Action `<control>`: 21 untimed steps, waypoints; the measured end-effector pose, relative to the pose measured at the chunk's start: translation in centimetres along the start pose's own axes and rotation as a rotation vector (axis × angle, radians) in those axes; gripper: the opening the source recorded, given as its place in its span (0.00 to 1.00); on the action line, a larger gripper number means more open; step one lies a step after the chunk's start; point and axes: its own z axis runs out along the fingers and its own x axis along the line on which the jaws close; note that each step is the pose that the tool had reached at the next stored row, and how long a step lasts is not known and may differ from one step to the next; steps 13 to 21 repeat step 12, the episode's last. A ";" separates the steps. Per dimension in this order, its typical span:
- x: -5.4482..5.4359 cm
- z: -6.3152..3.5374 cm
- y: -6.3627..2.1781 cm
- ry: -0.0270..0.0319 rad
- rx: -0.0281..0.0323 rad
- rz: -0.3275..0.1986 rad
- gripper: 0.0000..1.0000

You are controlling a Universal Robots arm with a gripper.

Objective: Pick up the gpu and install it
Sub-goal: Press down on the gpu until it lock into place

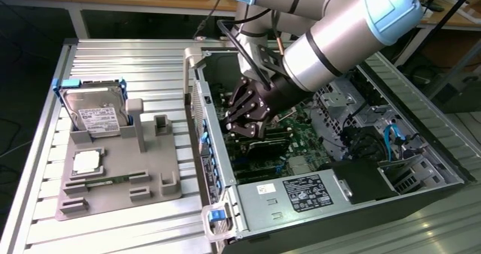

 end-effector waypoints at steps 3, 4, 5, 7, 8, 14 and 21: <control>0.4 -0.15 -0.24 0.0011 -0.0114 0.002 0.11; 0.4 -0.14 -0.24 0.0020 -0.0140 0.003 0.11; 0.4 -0.14 -0.24 0.0028 -0.0142 0.003 0.11; 0.4 -0.12 -0.25 0.0039 -0.0144 0.004 0.11; 0.5 0.37 -0.53 0.0094 -0.0152 0.007 0.11; -0.8 0.12 -3.28 0.0584 -0.0052 0.038 0.11; -0.8 0.12 -3.28 0.0584 -0.0052 0.038 0.11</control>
